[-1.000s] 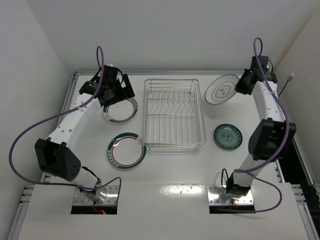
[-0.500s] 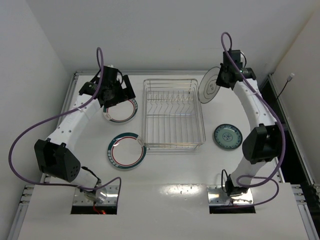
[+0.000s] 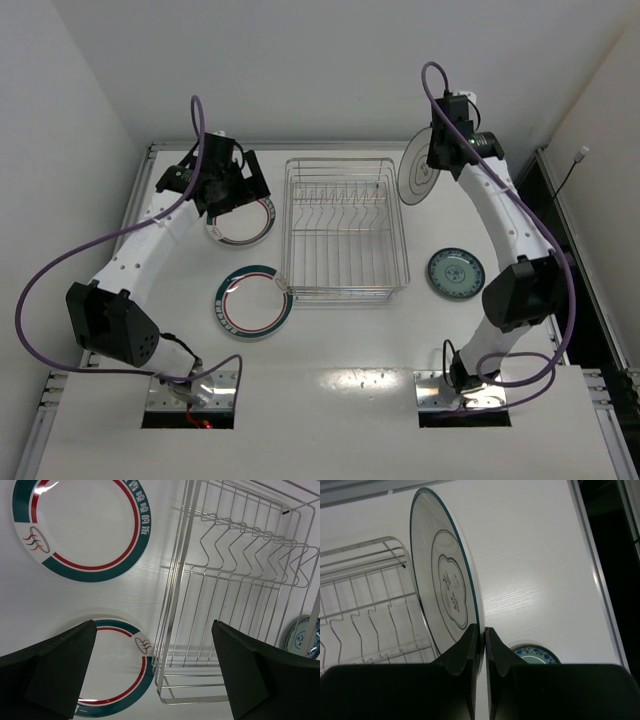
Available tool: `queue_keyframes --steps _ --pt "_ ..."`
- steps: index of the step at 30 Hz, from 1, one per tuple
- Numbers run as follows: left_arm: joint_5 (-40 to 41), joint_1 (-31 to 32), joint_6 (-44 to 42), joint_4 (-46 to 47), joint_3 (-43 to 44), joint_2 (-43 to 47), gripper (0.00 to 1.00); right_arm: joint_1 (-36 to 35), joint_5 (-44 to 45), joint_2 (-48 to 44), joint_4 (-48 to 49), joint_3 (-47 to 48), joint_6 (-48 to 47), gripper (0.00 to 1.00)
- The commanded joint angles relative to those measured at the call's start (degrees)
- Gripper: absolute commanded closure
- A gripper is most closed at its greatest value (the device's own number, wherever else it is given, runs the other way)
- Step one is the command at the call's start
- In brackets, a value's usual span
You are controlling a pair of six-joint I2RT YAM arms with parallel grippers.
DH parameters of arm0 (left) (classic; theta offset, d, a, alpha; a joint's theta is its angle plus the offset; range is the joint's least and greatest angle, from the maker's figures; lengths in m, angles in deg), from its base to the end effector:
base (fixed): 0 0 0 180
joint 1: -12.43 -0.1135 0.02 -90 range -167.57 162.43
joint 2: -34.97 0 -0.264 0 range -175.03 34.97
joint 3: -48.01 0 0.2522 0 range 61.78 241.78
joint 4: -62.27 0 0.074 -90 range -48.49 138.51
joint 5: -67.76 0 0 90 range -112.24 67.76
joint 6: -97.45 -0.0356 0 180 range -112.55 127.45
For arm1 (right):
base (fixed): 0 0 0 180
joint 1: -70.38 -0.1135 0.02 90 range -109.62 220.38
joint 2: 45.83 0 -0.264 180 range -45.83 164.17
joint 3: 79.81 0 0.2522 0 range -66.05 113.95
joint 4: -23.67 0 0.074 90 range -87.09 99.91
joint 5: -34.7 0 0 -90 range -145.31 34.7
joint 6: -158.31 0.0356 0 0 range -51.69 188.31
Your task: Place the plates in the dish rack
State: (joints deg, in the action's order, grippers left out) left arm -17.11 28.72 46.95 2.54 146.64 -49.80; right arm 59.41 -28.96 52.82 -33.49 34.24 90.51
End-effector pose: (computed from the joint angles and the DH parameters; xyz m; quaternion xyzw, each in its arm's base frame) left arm 0.3052 -0.0859 0.3583 -0.2027 0.9035 -0.1389 0.3511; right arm 0.3779 0.0572 0.3709 0.1796 0.8753 -0.0857 0.4407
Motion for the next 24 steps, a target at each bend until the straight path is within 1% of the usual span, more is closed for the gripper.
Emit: queue_keyframes --steps 1,4,7,13,18,24 --pt "-0.91 -0.39 0.22 0.71 -0.40 2.42 0.00 -0.46 4.93 -5.40 3.41 4.65 -0.84 1.00" --pt "-0.91 -0.39 0.22 0.71 -0.92 2.42 0.00 -0.46 5.56 -6.72 3.41 5.18 -1.45 1.00" --pt "-1.52 -0.39 0.22 0.71 -0.92 2.42 0.00 -0.46 3.36 -7.25 3.41 5.18 -1.45 1.00" --pt "-2.05 -0.39 0.75 0.71 -1.45 1.89 0.00 -4.50 2.57 -6.10 3.93 1.05 -1.54 1.00" --pt "-2.05 -0.39 0.75 0.71 -1.45 1.89 0.00 -7.05 4.06 -4.78 5.08 -2.64 -2.24 1.00" --pt "-1.52 -0.39 0.75 0.71 -0.92 1.89 0.00 -8.81 7.66 -3.03 5.69 -3.35 -3.38 1.00"
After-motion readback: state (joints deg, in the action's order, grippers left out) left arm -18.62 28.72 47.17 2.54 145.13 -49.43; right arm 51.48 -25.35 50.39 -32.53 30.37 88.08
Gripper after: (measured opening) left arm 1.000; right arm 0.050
